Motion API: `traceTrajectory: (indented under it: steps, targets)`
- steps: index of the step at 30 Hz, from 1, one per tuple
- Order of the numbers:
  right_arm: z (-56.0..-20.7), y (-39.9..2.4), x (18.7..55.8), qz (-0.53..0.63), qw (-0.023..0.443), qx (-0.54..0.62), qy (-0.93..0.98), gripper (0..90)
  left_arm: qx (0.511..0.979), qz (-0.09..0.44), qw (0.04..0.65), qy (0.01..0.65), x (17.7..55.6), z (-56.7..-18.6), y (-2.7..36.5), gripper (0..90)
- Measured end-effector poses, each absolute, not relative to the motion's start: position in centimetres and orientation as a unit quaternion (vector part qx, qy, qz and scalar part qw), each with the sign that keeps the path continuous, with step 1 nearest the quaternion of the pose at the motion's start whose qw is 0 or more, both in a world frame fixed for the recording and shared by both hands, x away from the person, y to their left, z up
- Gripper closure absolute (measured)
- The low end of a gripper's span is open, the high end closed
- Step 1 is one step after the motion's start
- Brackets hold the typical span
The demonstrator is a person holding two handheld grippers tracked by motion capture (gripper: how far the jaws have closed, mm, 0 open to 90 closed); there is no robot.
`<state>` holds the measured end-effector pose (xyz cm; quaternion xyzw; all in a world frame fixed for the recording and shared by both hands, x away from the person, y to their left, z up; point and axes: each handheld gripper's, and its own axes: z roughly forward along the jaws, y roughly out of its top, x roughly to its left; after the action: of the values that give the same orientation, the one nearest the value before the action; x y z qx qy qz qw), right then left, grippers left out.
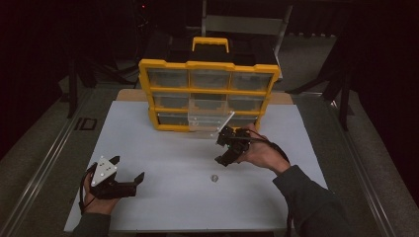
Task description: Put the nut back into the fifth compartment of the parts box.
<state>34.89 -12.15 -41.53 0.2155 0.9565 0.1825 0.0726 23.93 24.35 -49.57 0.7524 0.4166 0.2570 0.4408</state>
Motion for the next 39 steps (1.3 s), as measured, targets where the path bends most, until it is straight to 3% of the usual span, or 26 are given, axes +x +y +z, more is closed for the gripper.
traceTrajectory:
  steps: [24,29,39]
  targets:
    - [-46.3,-10.4,33.3,0.15,0.057,0.176,0.971,27.0,0.752,0.257,0.44,0.417,23.9,-49.6,24.4,0.0]
    - [-48.0,-10.2,32.9,0.135,0.048,0.173,0.974,29.5,0.753,0.257,0.44,0.417,23.9,-49.6,24.4,0.0]
    - [-49.9,-9.9,32.7,0.12,0.042,0.16,0.979,42.6,0.753,0.257,0.44,0.417,23.9,-49.6,24.4,0.0]
